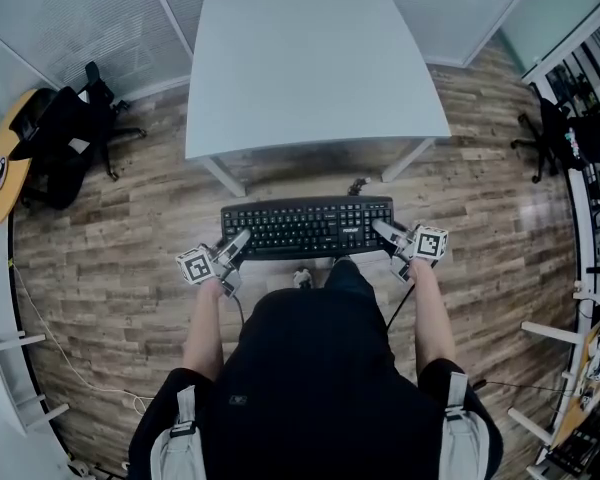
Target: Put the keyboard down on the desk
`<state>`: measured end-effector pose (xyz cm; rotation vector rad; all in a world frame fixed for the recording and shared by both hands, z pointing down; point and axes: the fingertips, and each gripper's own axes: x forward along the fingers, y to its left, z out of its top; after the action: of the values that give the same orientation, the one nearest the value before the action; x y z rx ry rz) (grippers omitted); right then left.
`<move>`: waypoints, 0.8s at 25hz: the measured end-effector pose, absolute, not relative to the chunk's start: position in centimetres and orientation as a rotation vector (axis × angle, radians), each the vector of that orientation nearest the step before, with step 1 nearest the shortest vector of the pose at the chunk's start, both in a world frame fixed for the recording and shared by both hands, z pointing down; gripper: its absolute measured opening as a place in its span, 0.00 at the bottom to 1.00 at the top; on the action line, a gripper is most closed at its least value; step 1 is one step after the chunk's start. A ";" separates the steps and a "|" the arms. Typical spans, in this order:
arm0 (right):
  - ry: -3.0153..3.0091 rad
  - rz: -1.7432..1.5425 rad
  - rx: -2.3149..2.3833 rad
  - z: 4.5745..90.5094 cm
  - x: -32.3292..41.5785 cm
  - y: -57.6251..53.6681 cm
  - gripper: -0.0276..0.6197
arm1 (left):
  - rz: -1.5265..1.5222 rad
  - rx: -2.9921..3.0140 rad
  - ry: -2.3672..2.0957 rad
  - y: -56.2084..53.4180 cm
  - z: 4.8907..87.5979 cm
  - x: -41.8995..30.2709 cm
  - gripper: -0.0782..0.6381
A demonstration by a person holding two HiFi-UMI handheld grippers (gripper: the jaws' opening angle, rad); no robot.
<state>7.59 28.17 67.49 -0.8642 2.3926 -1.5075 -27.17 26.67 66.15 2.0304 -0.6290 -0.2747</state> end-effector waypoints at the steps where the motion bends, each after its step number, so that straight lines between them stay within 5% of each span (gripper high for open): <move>1: 2.388 -1.515 -0.865 67.6 7.6 28.1 0.29 | -0.268 2.035 -0.639 26.5 66.1 -27.2 0.30; 20: 2.353 -1.575 -0.879 69.5 12.9 20.0 0.30 | -0.210 2.034 -0.690 18.8 66.5 -21.8 0.30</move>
<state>12.95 19.97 69.47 -0.8791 2.3535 -1.5751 -21.79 18.83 66.50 2.0343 -0.6904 -0.2103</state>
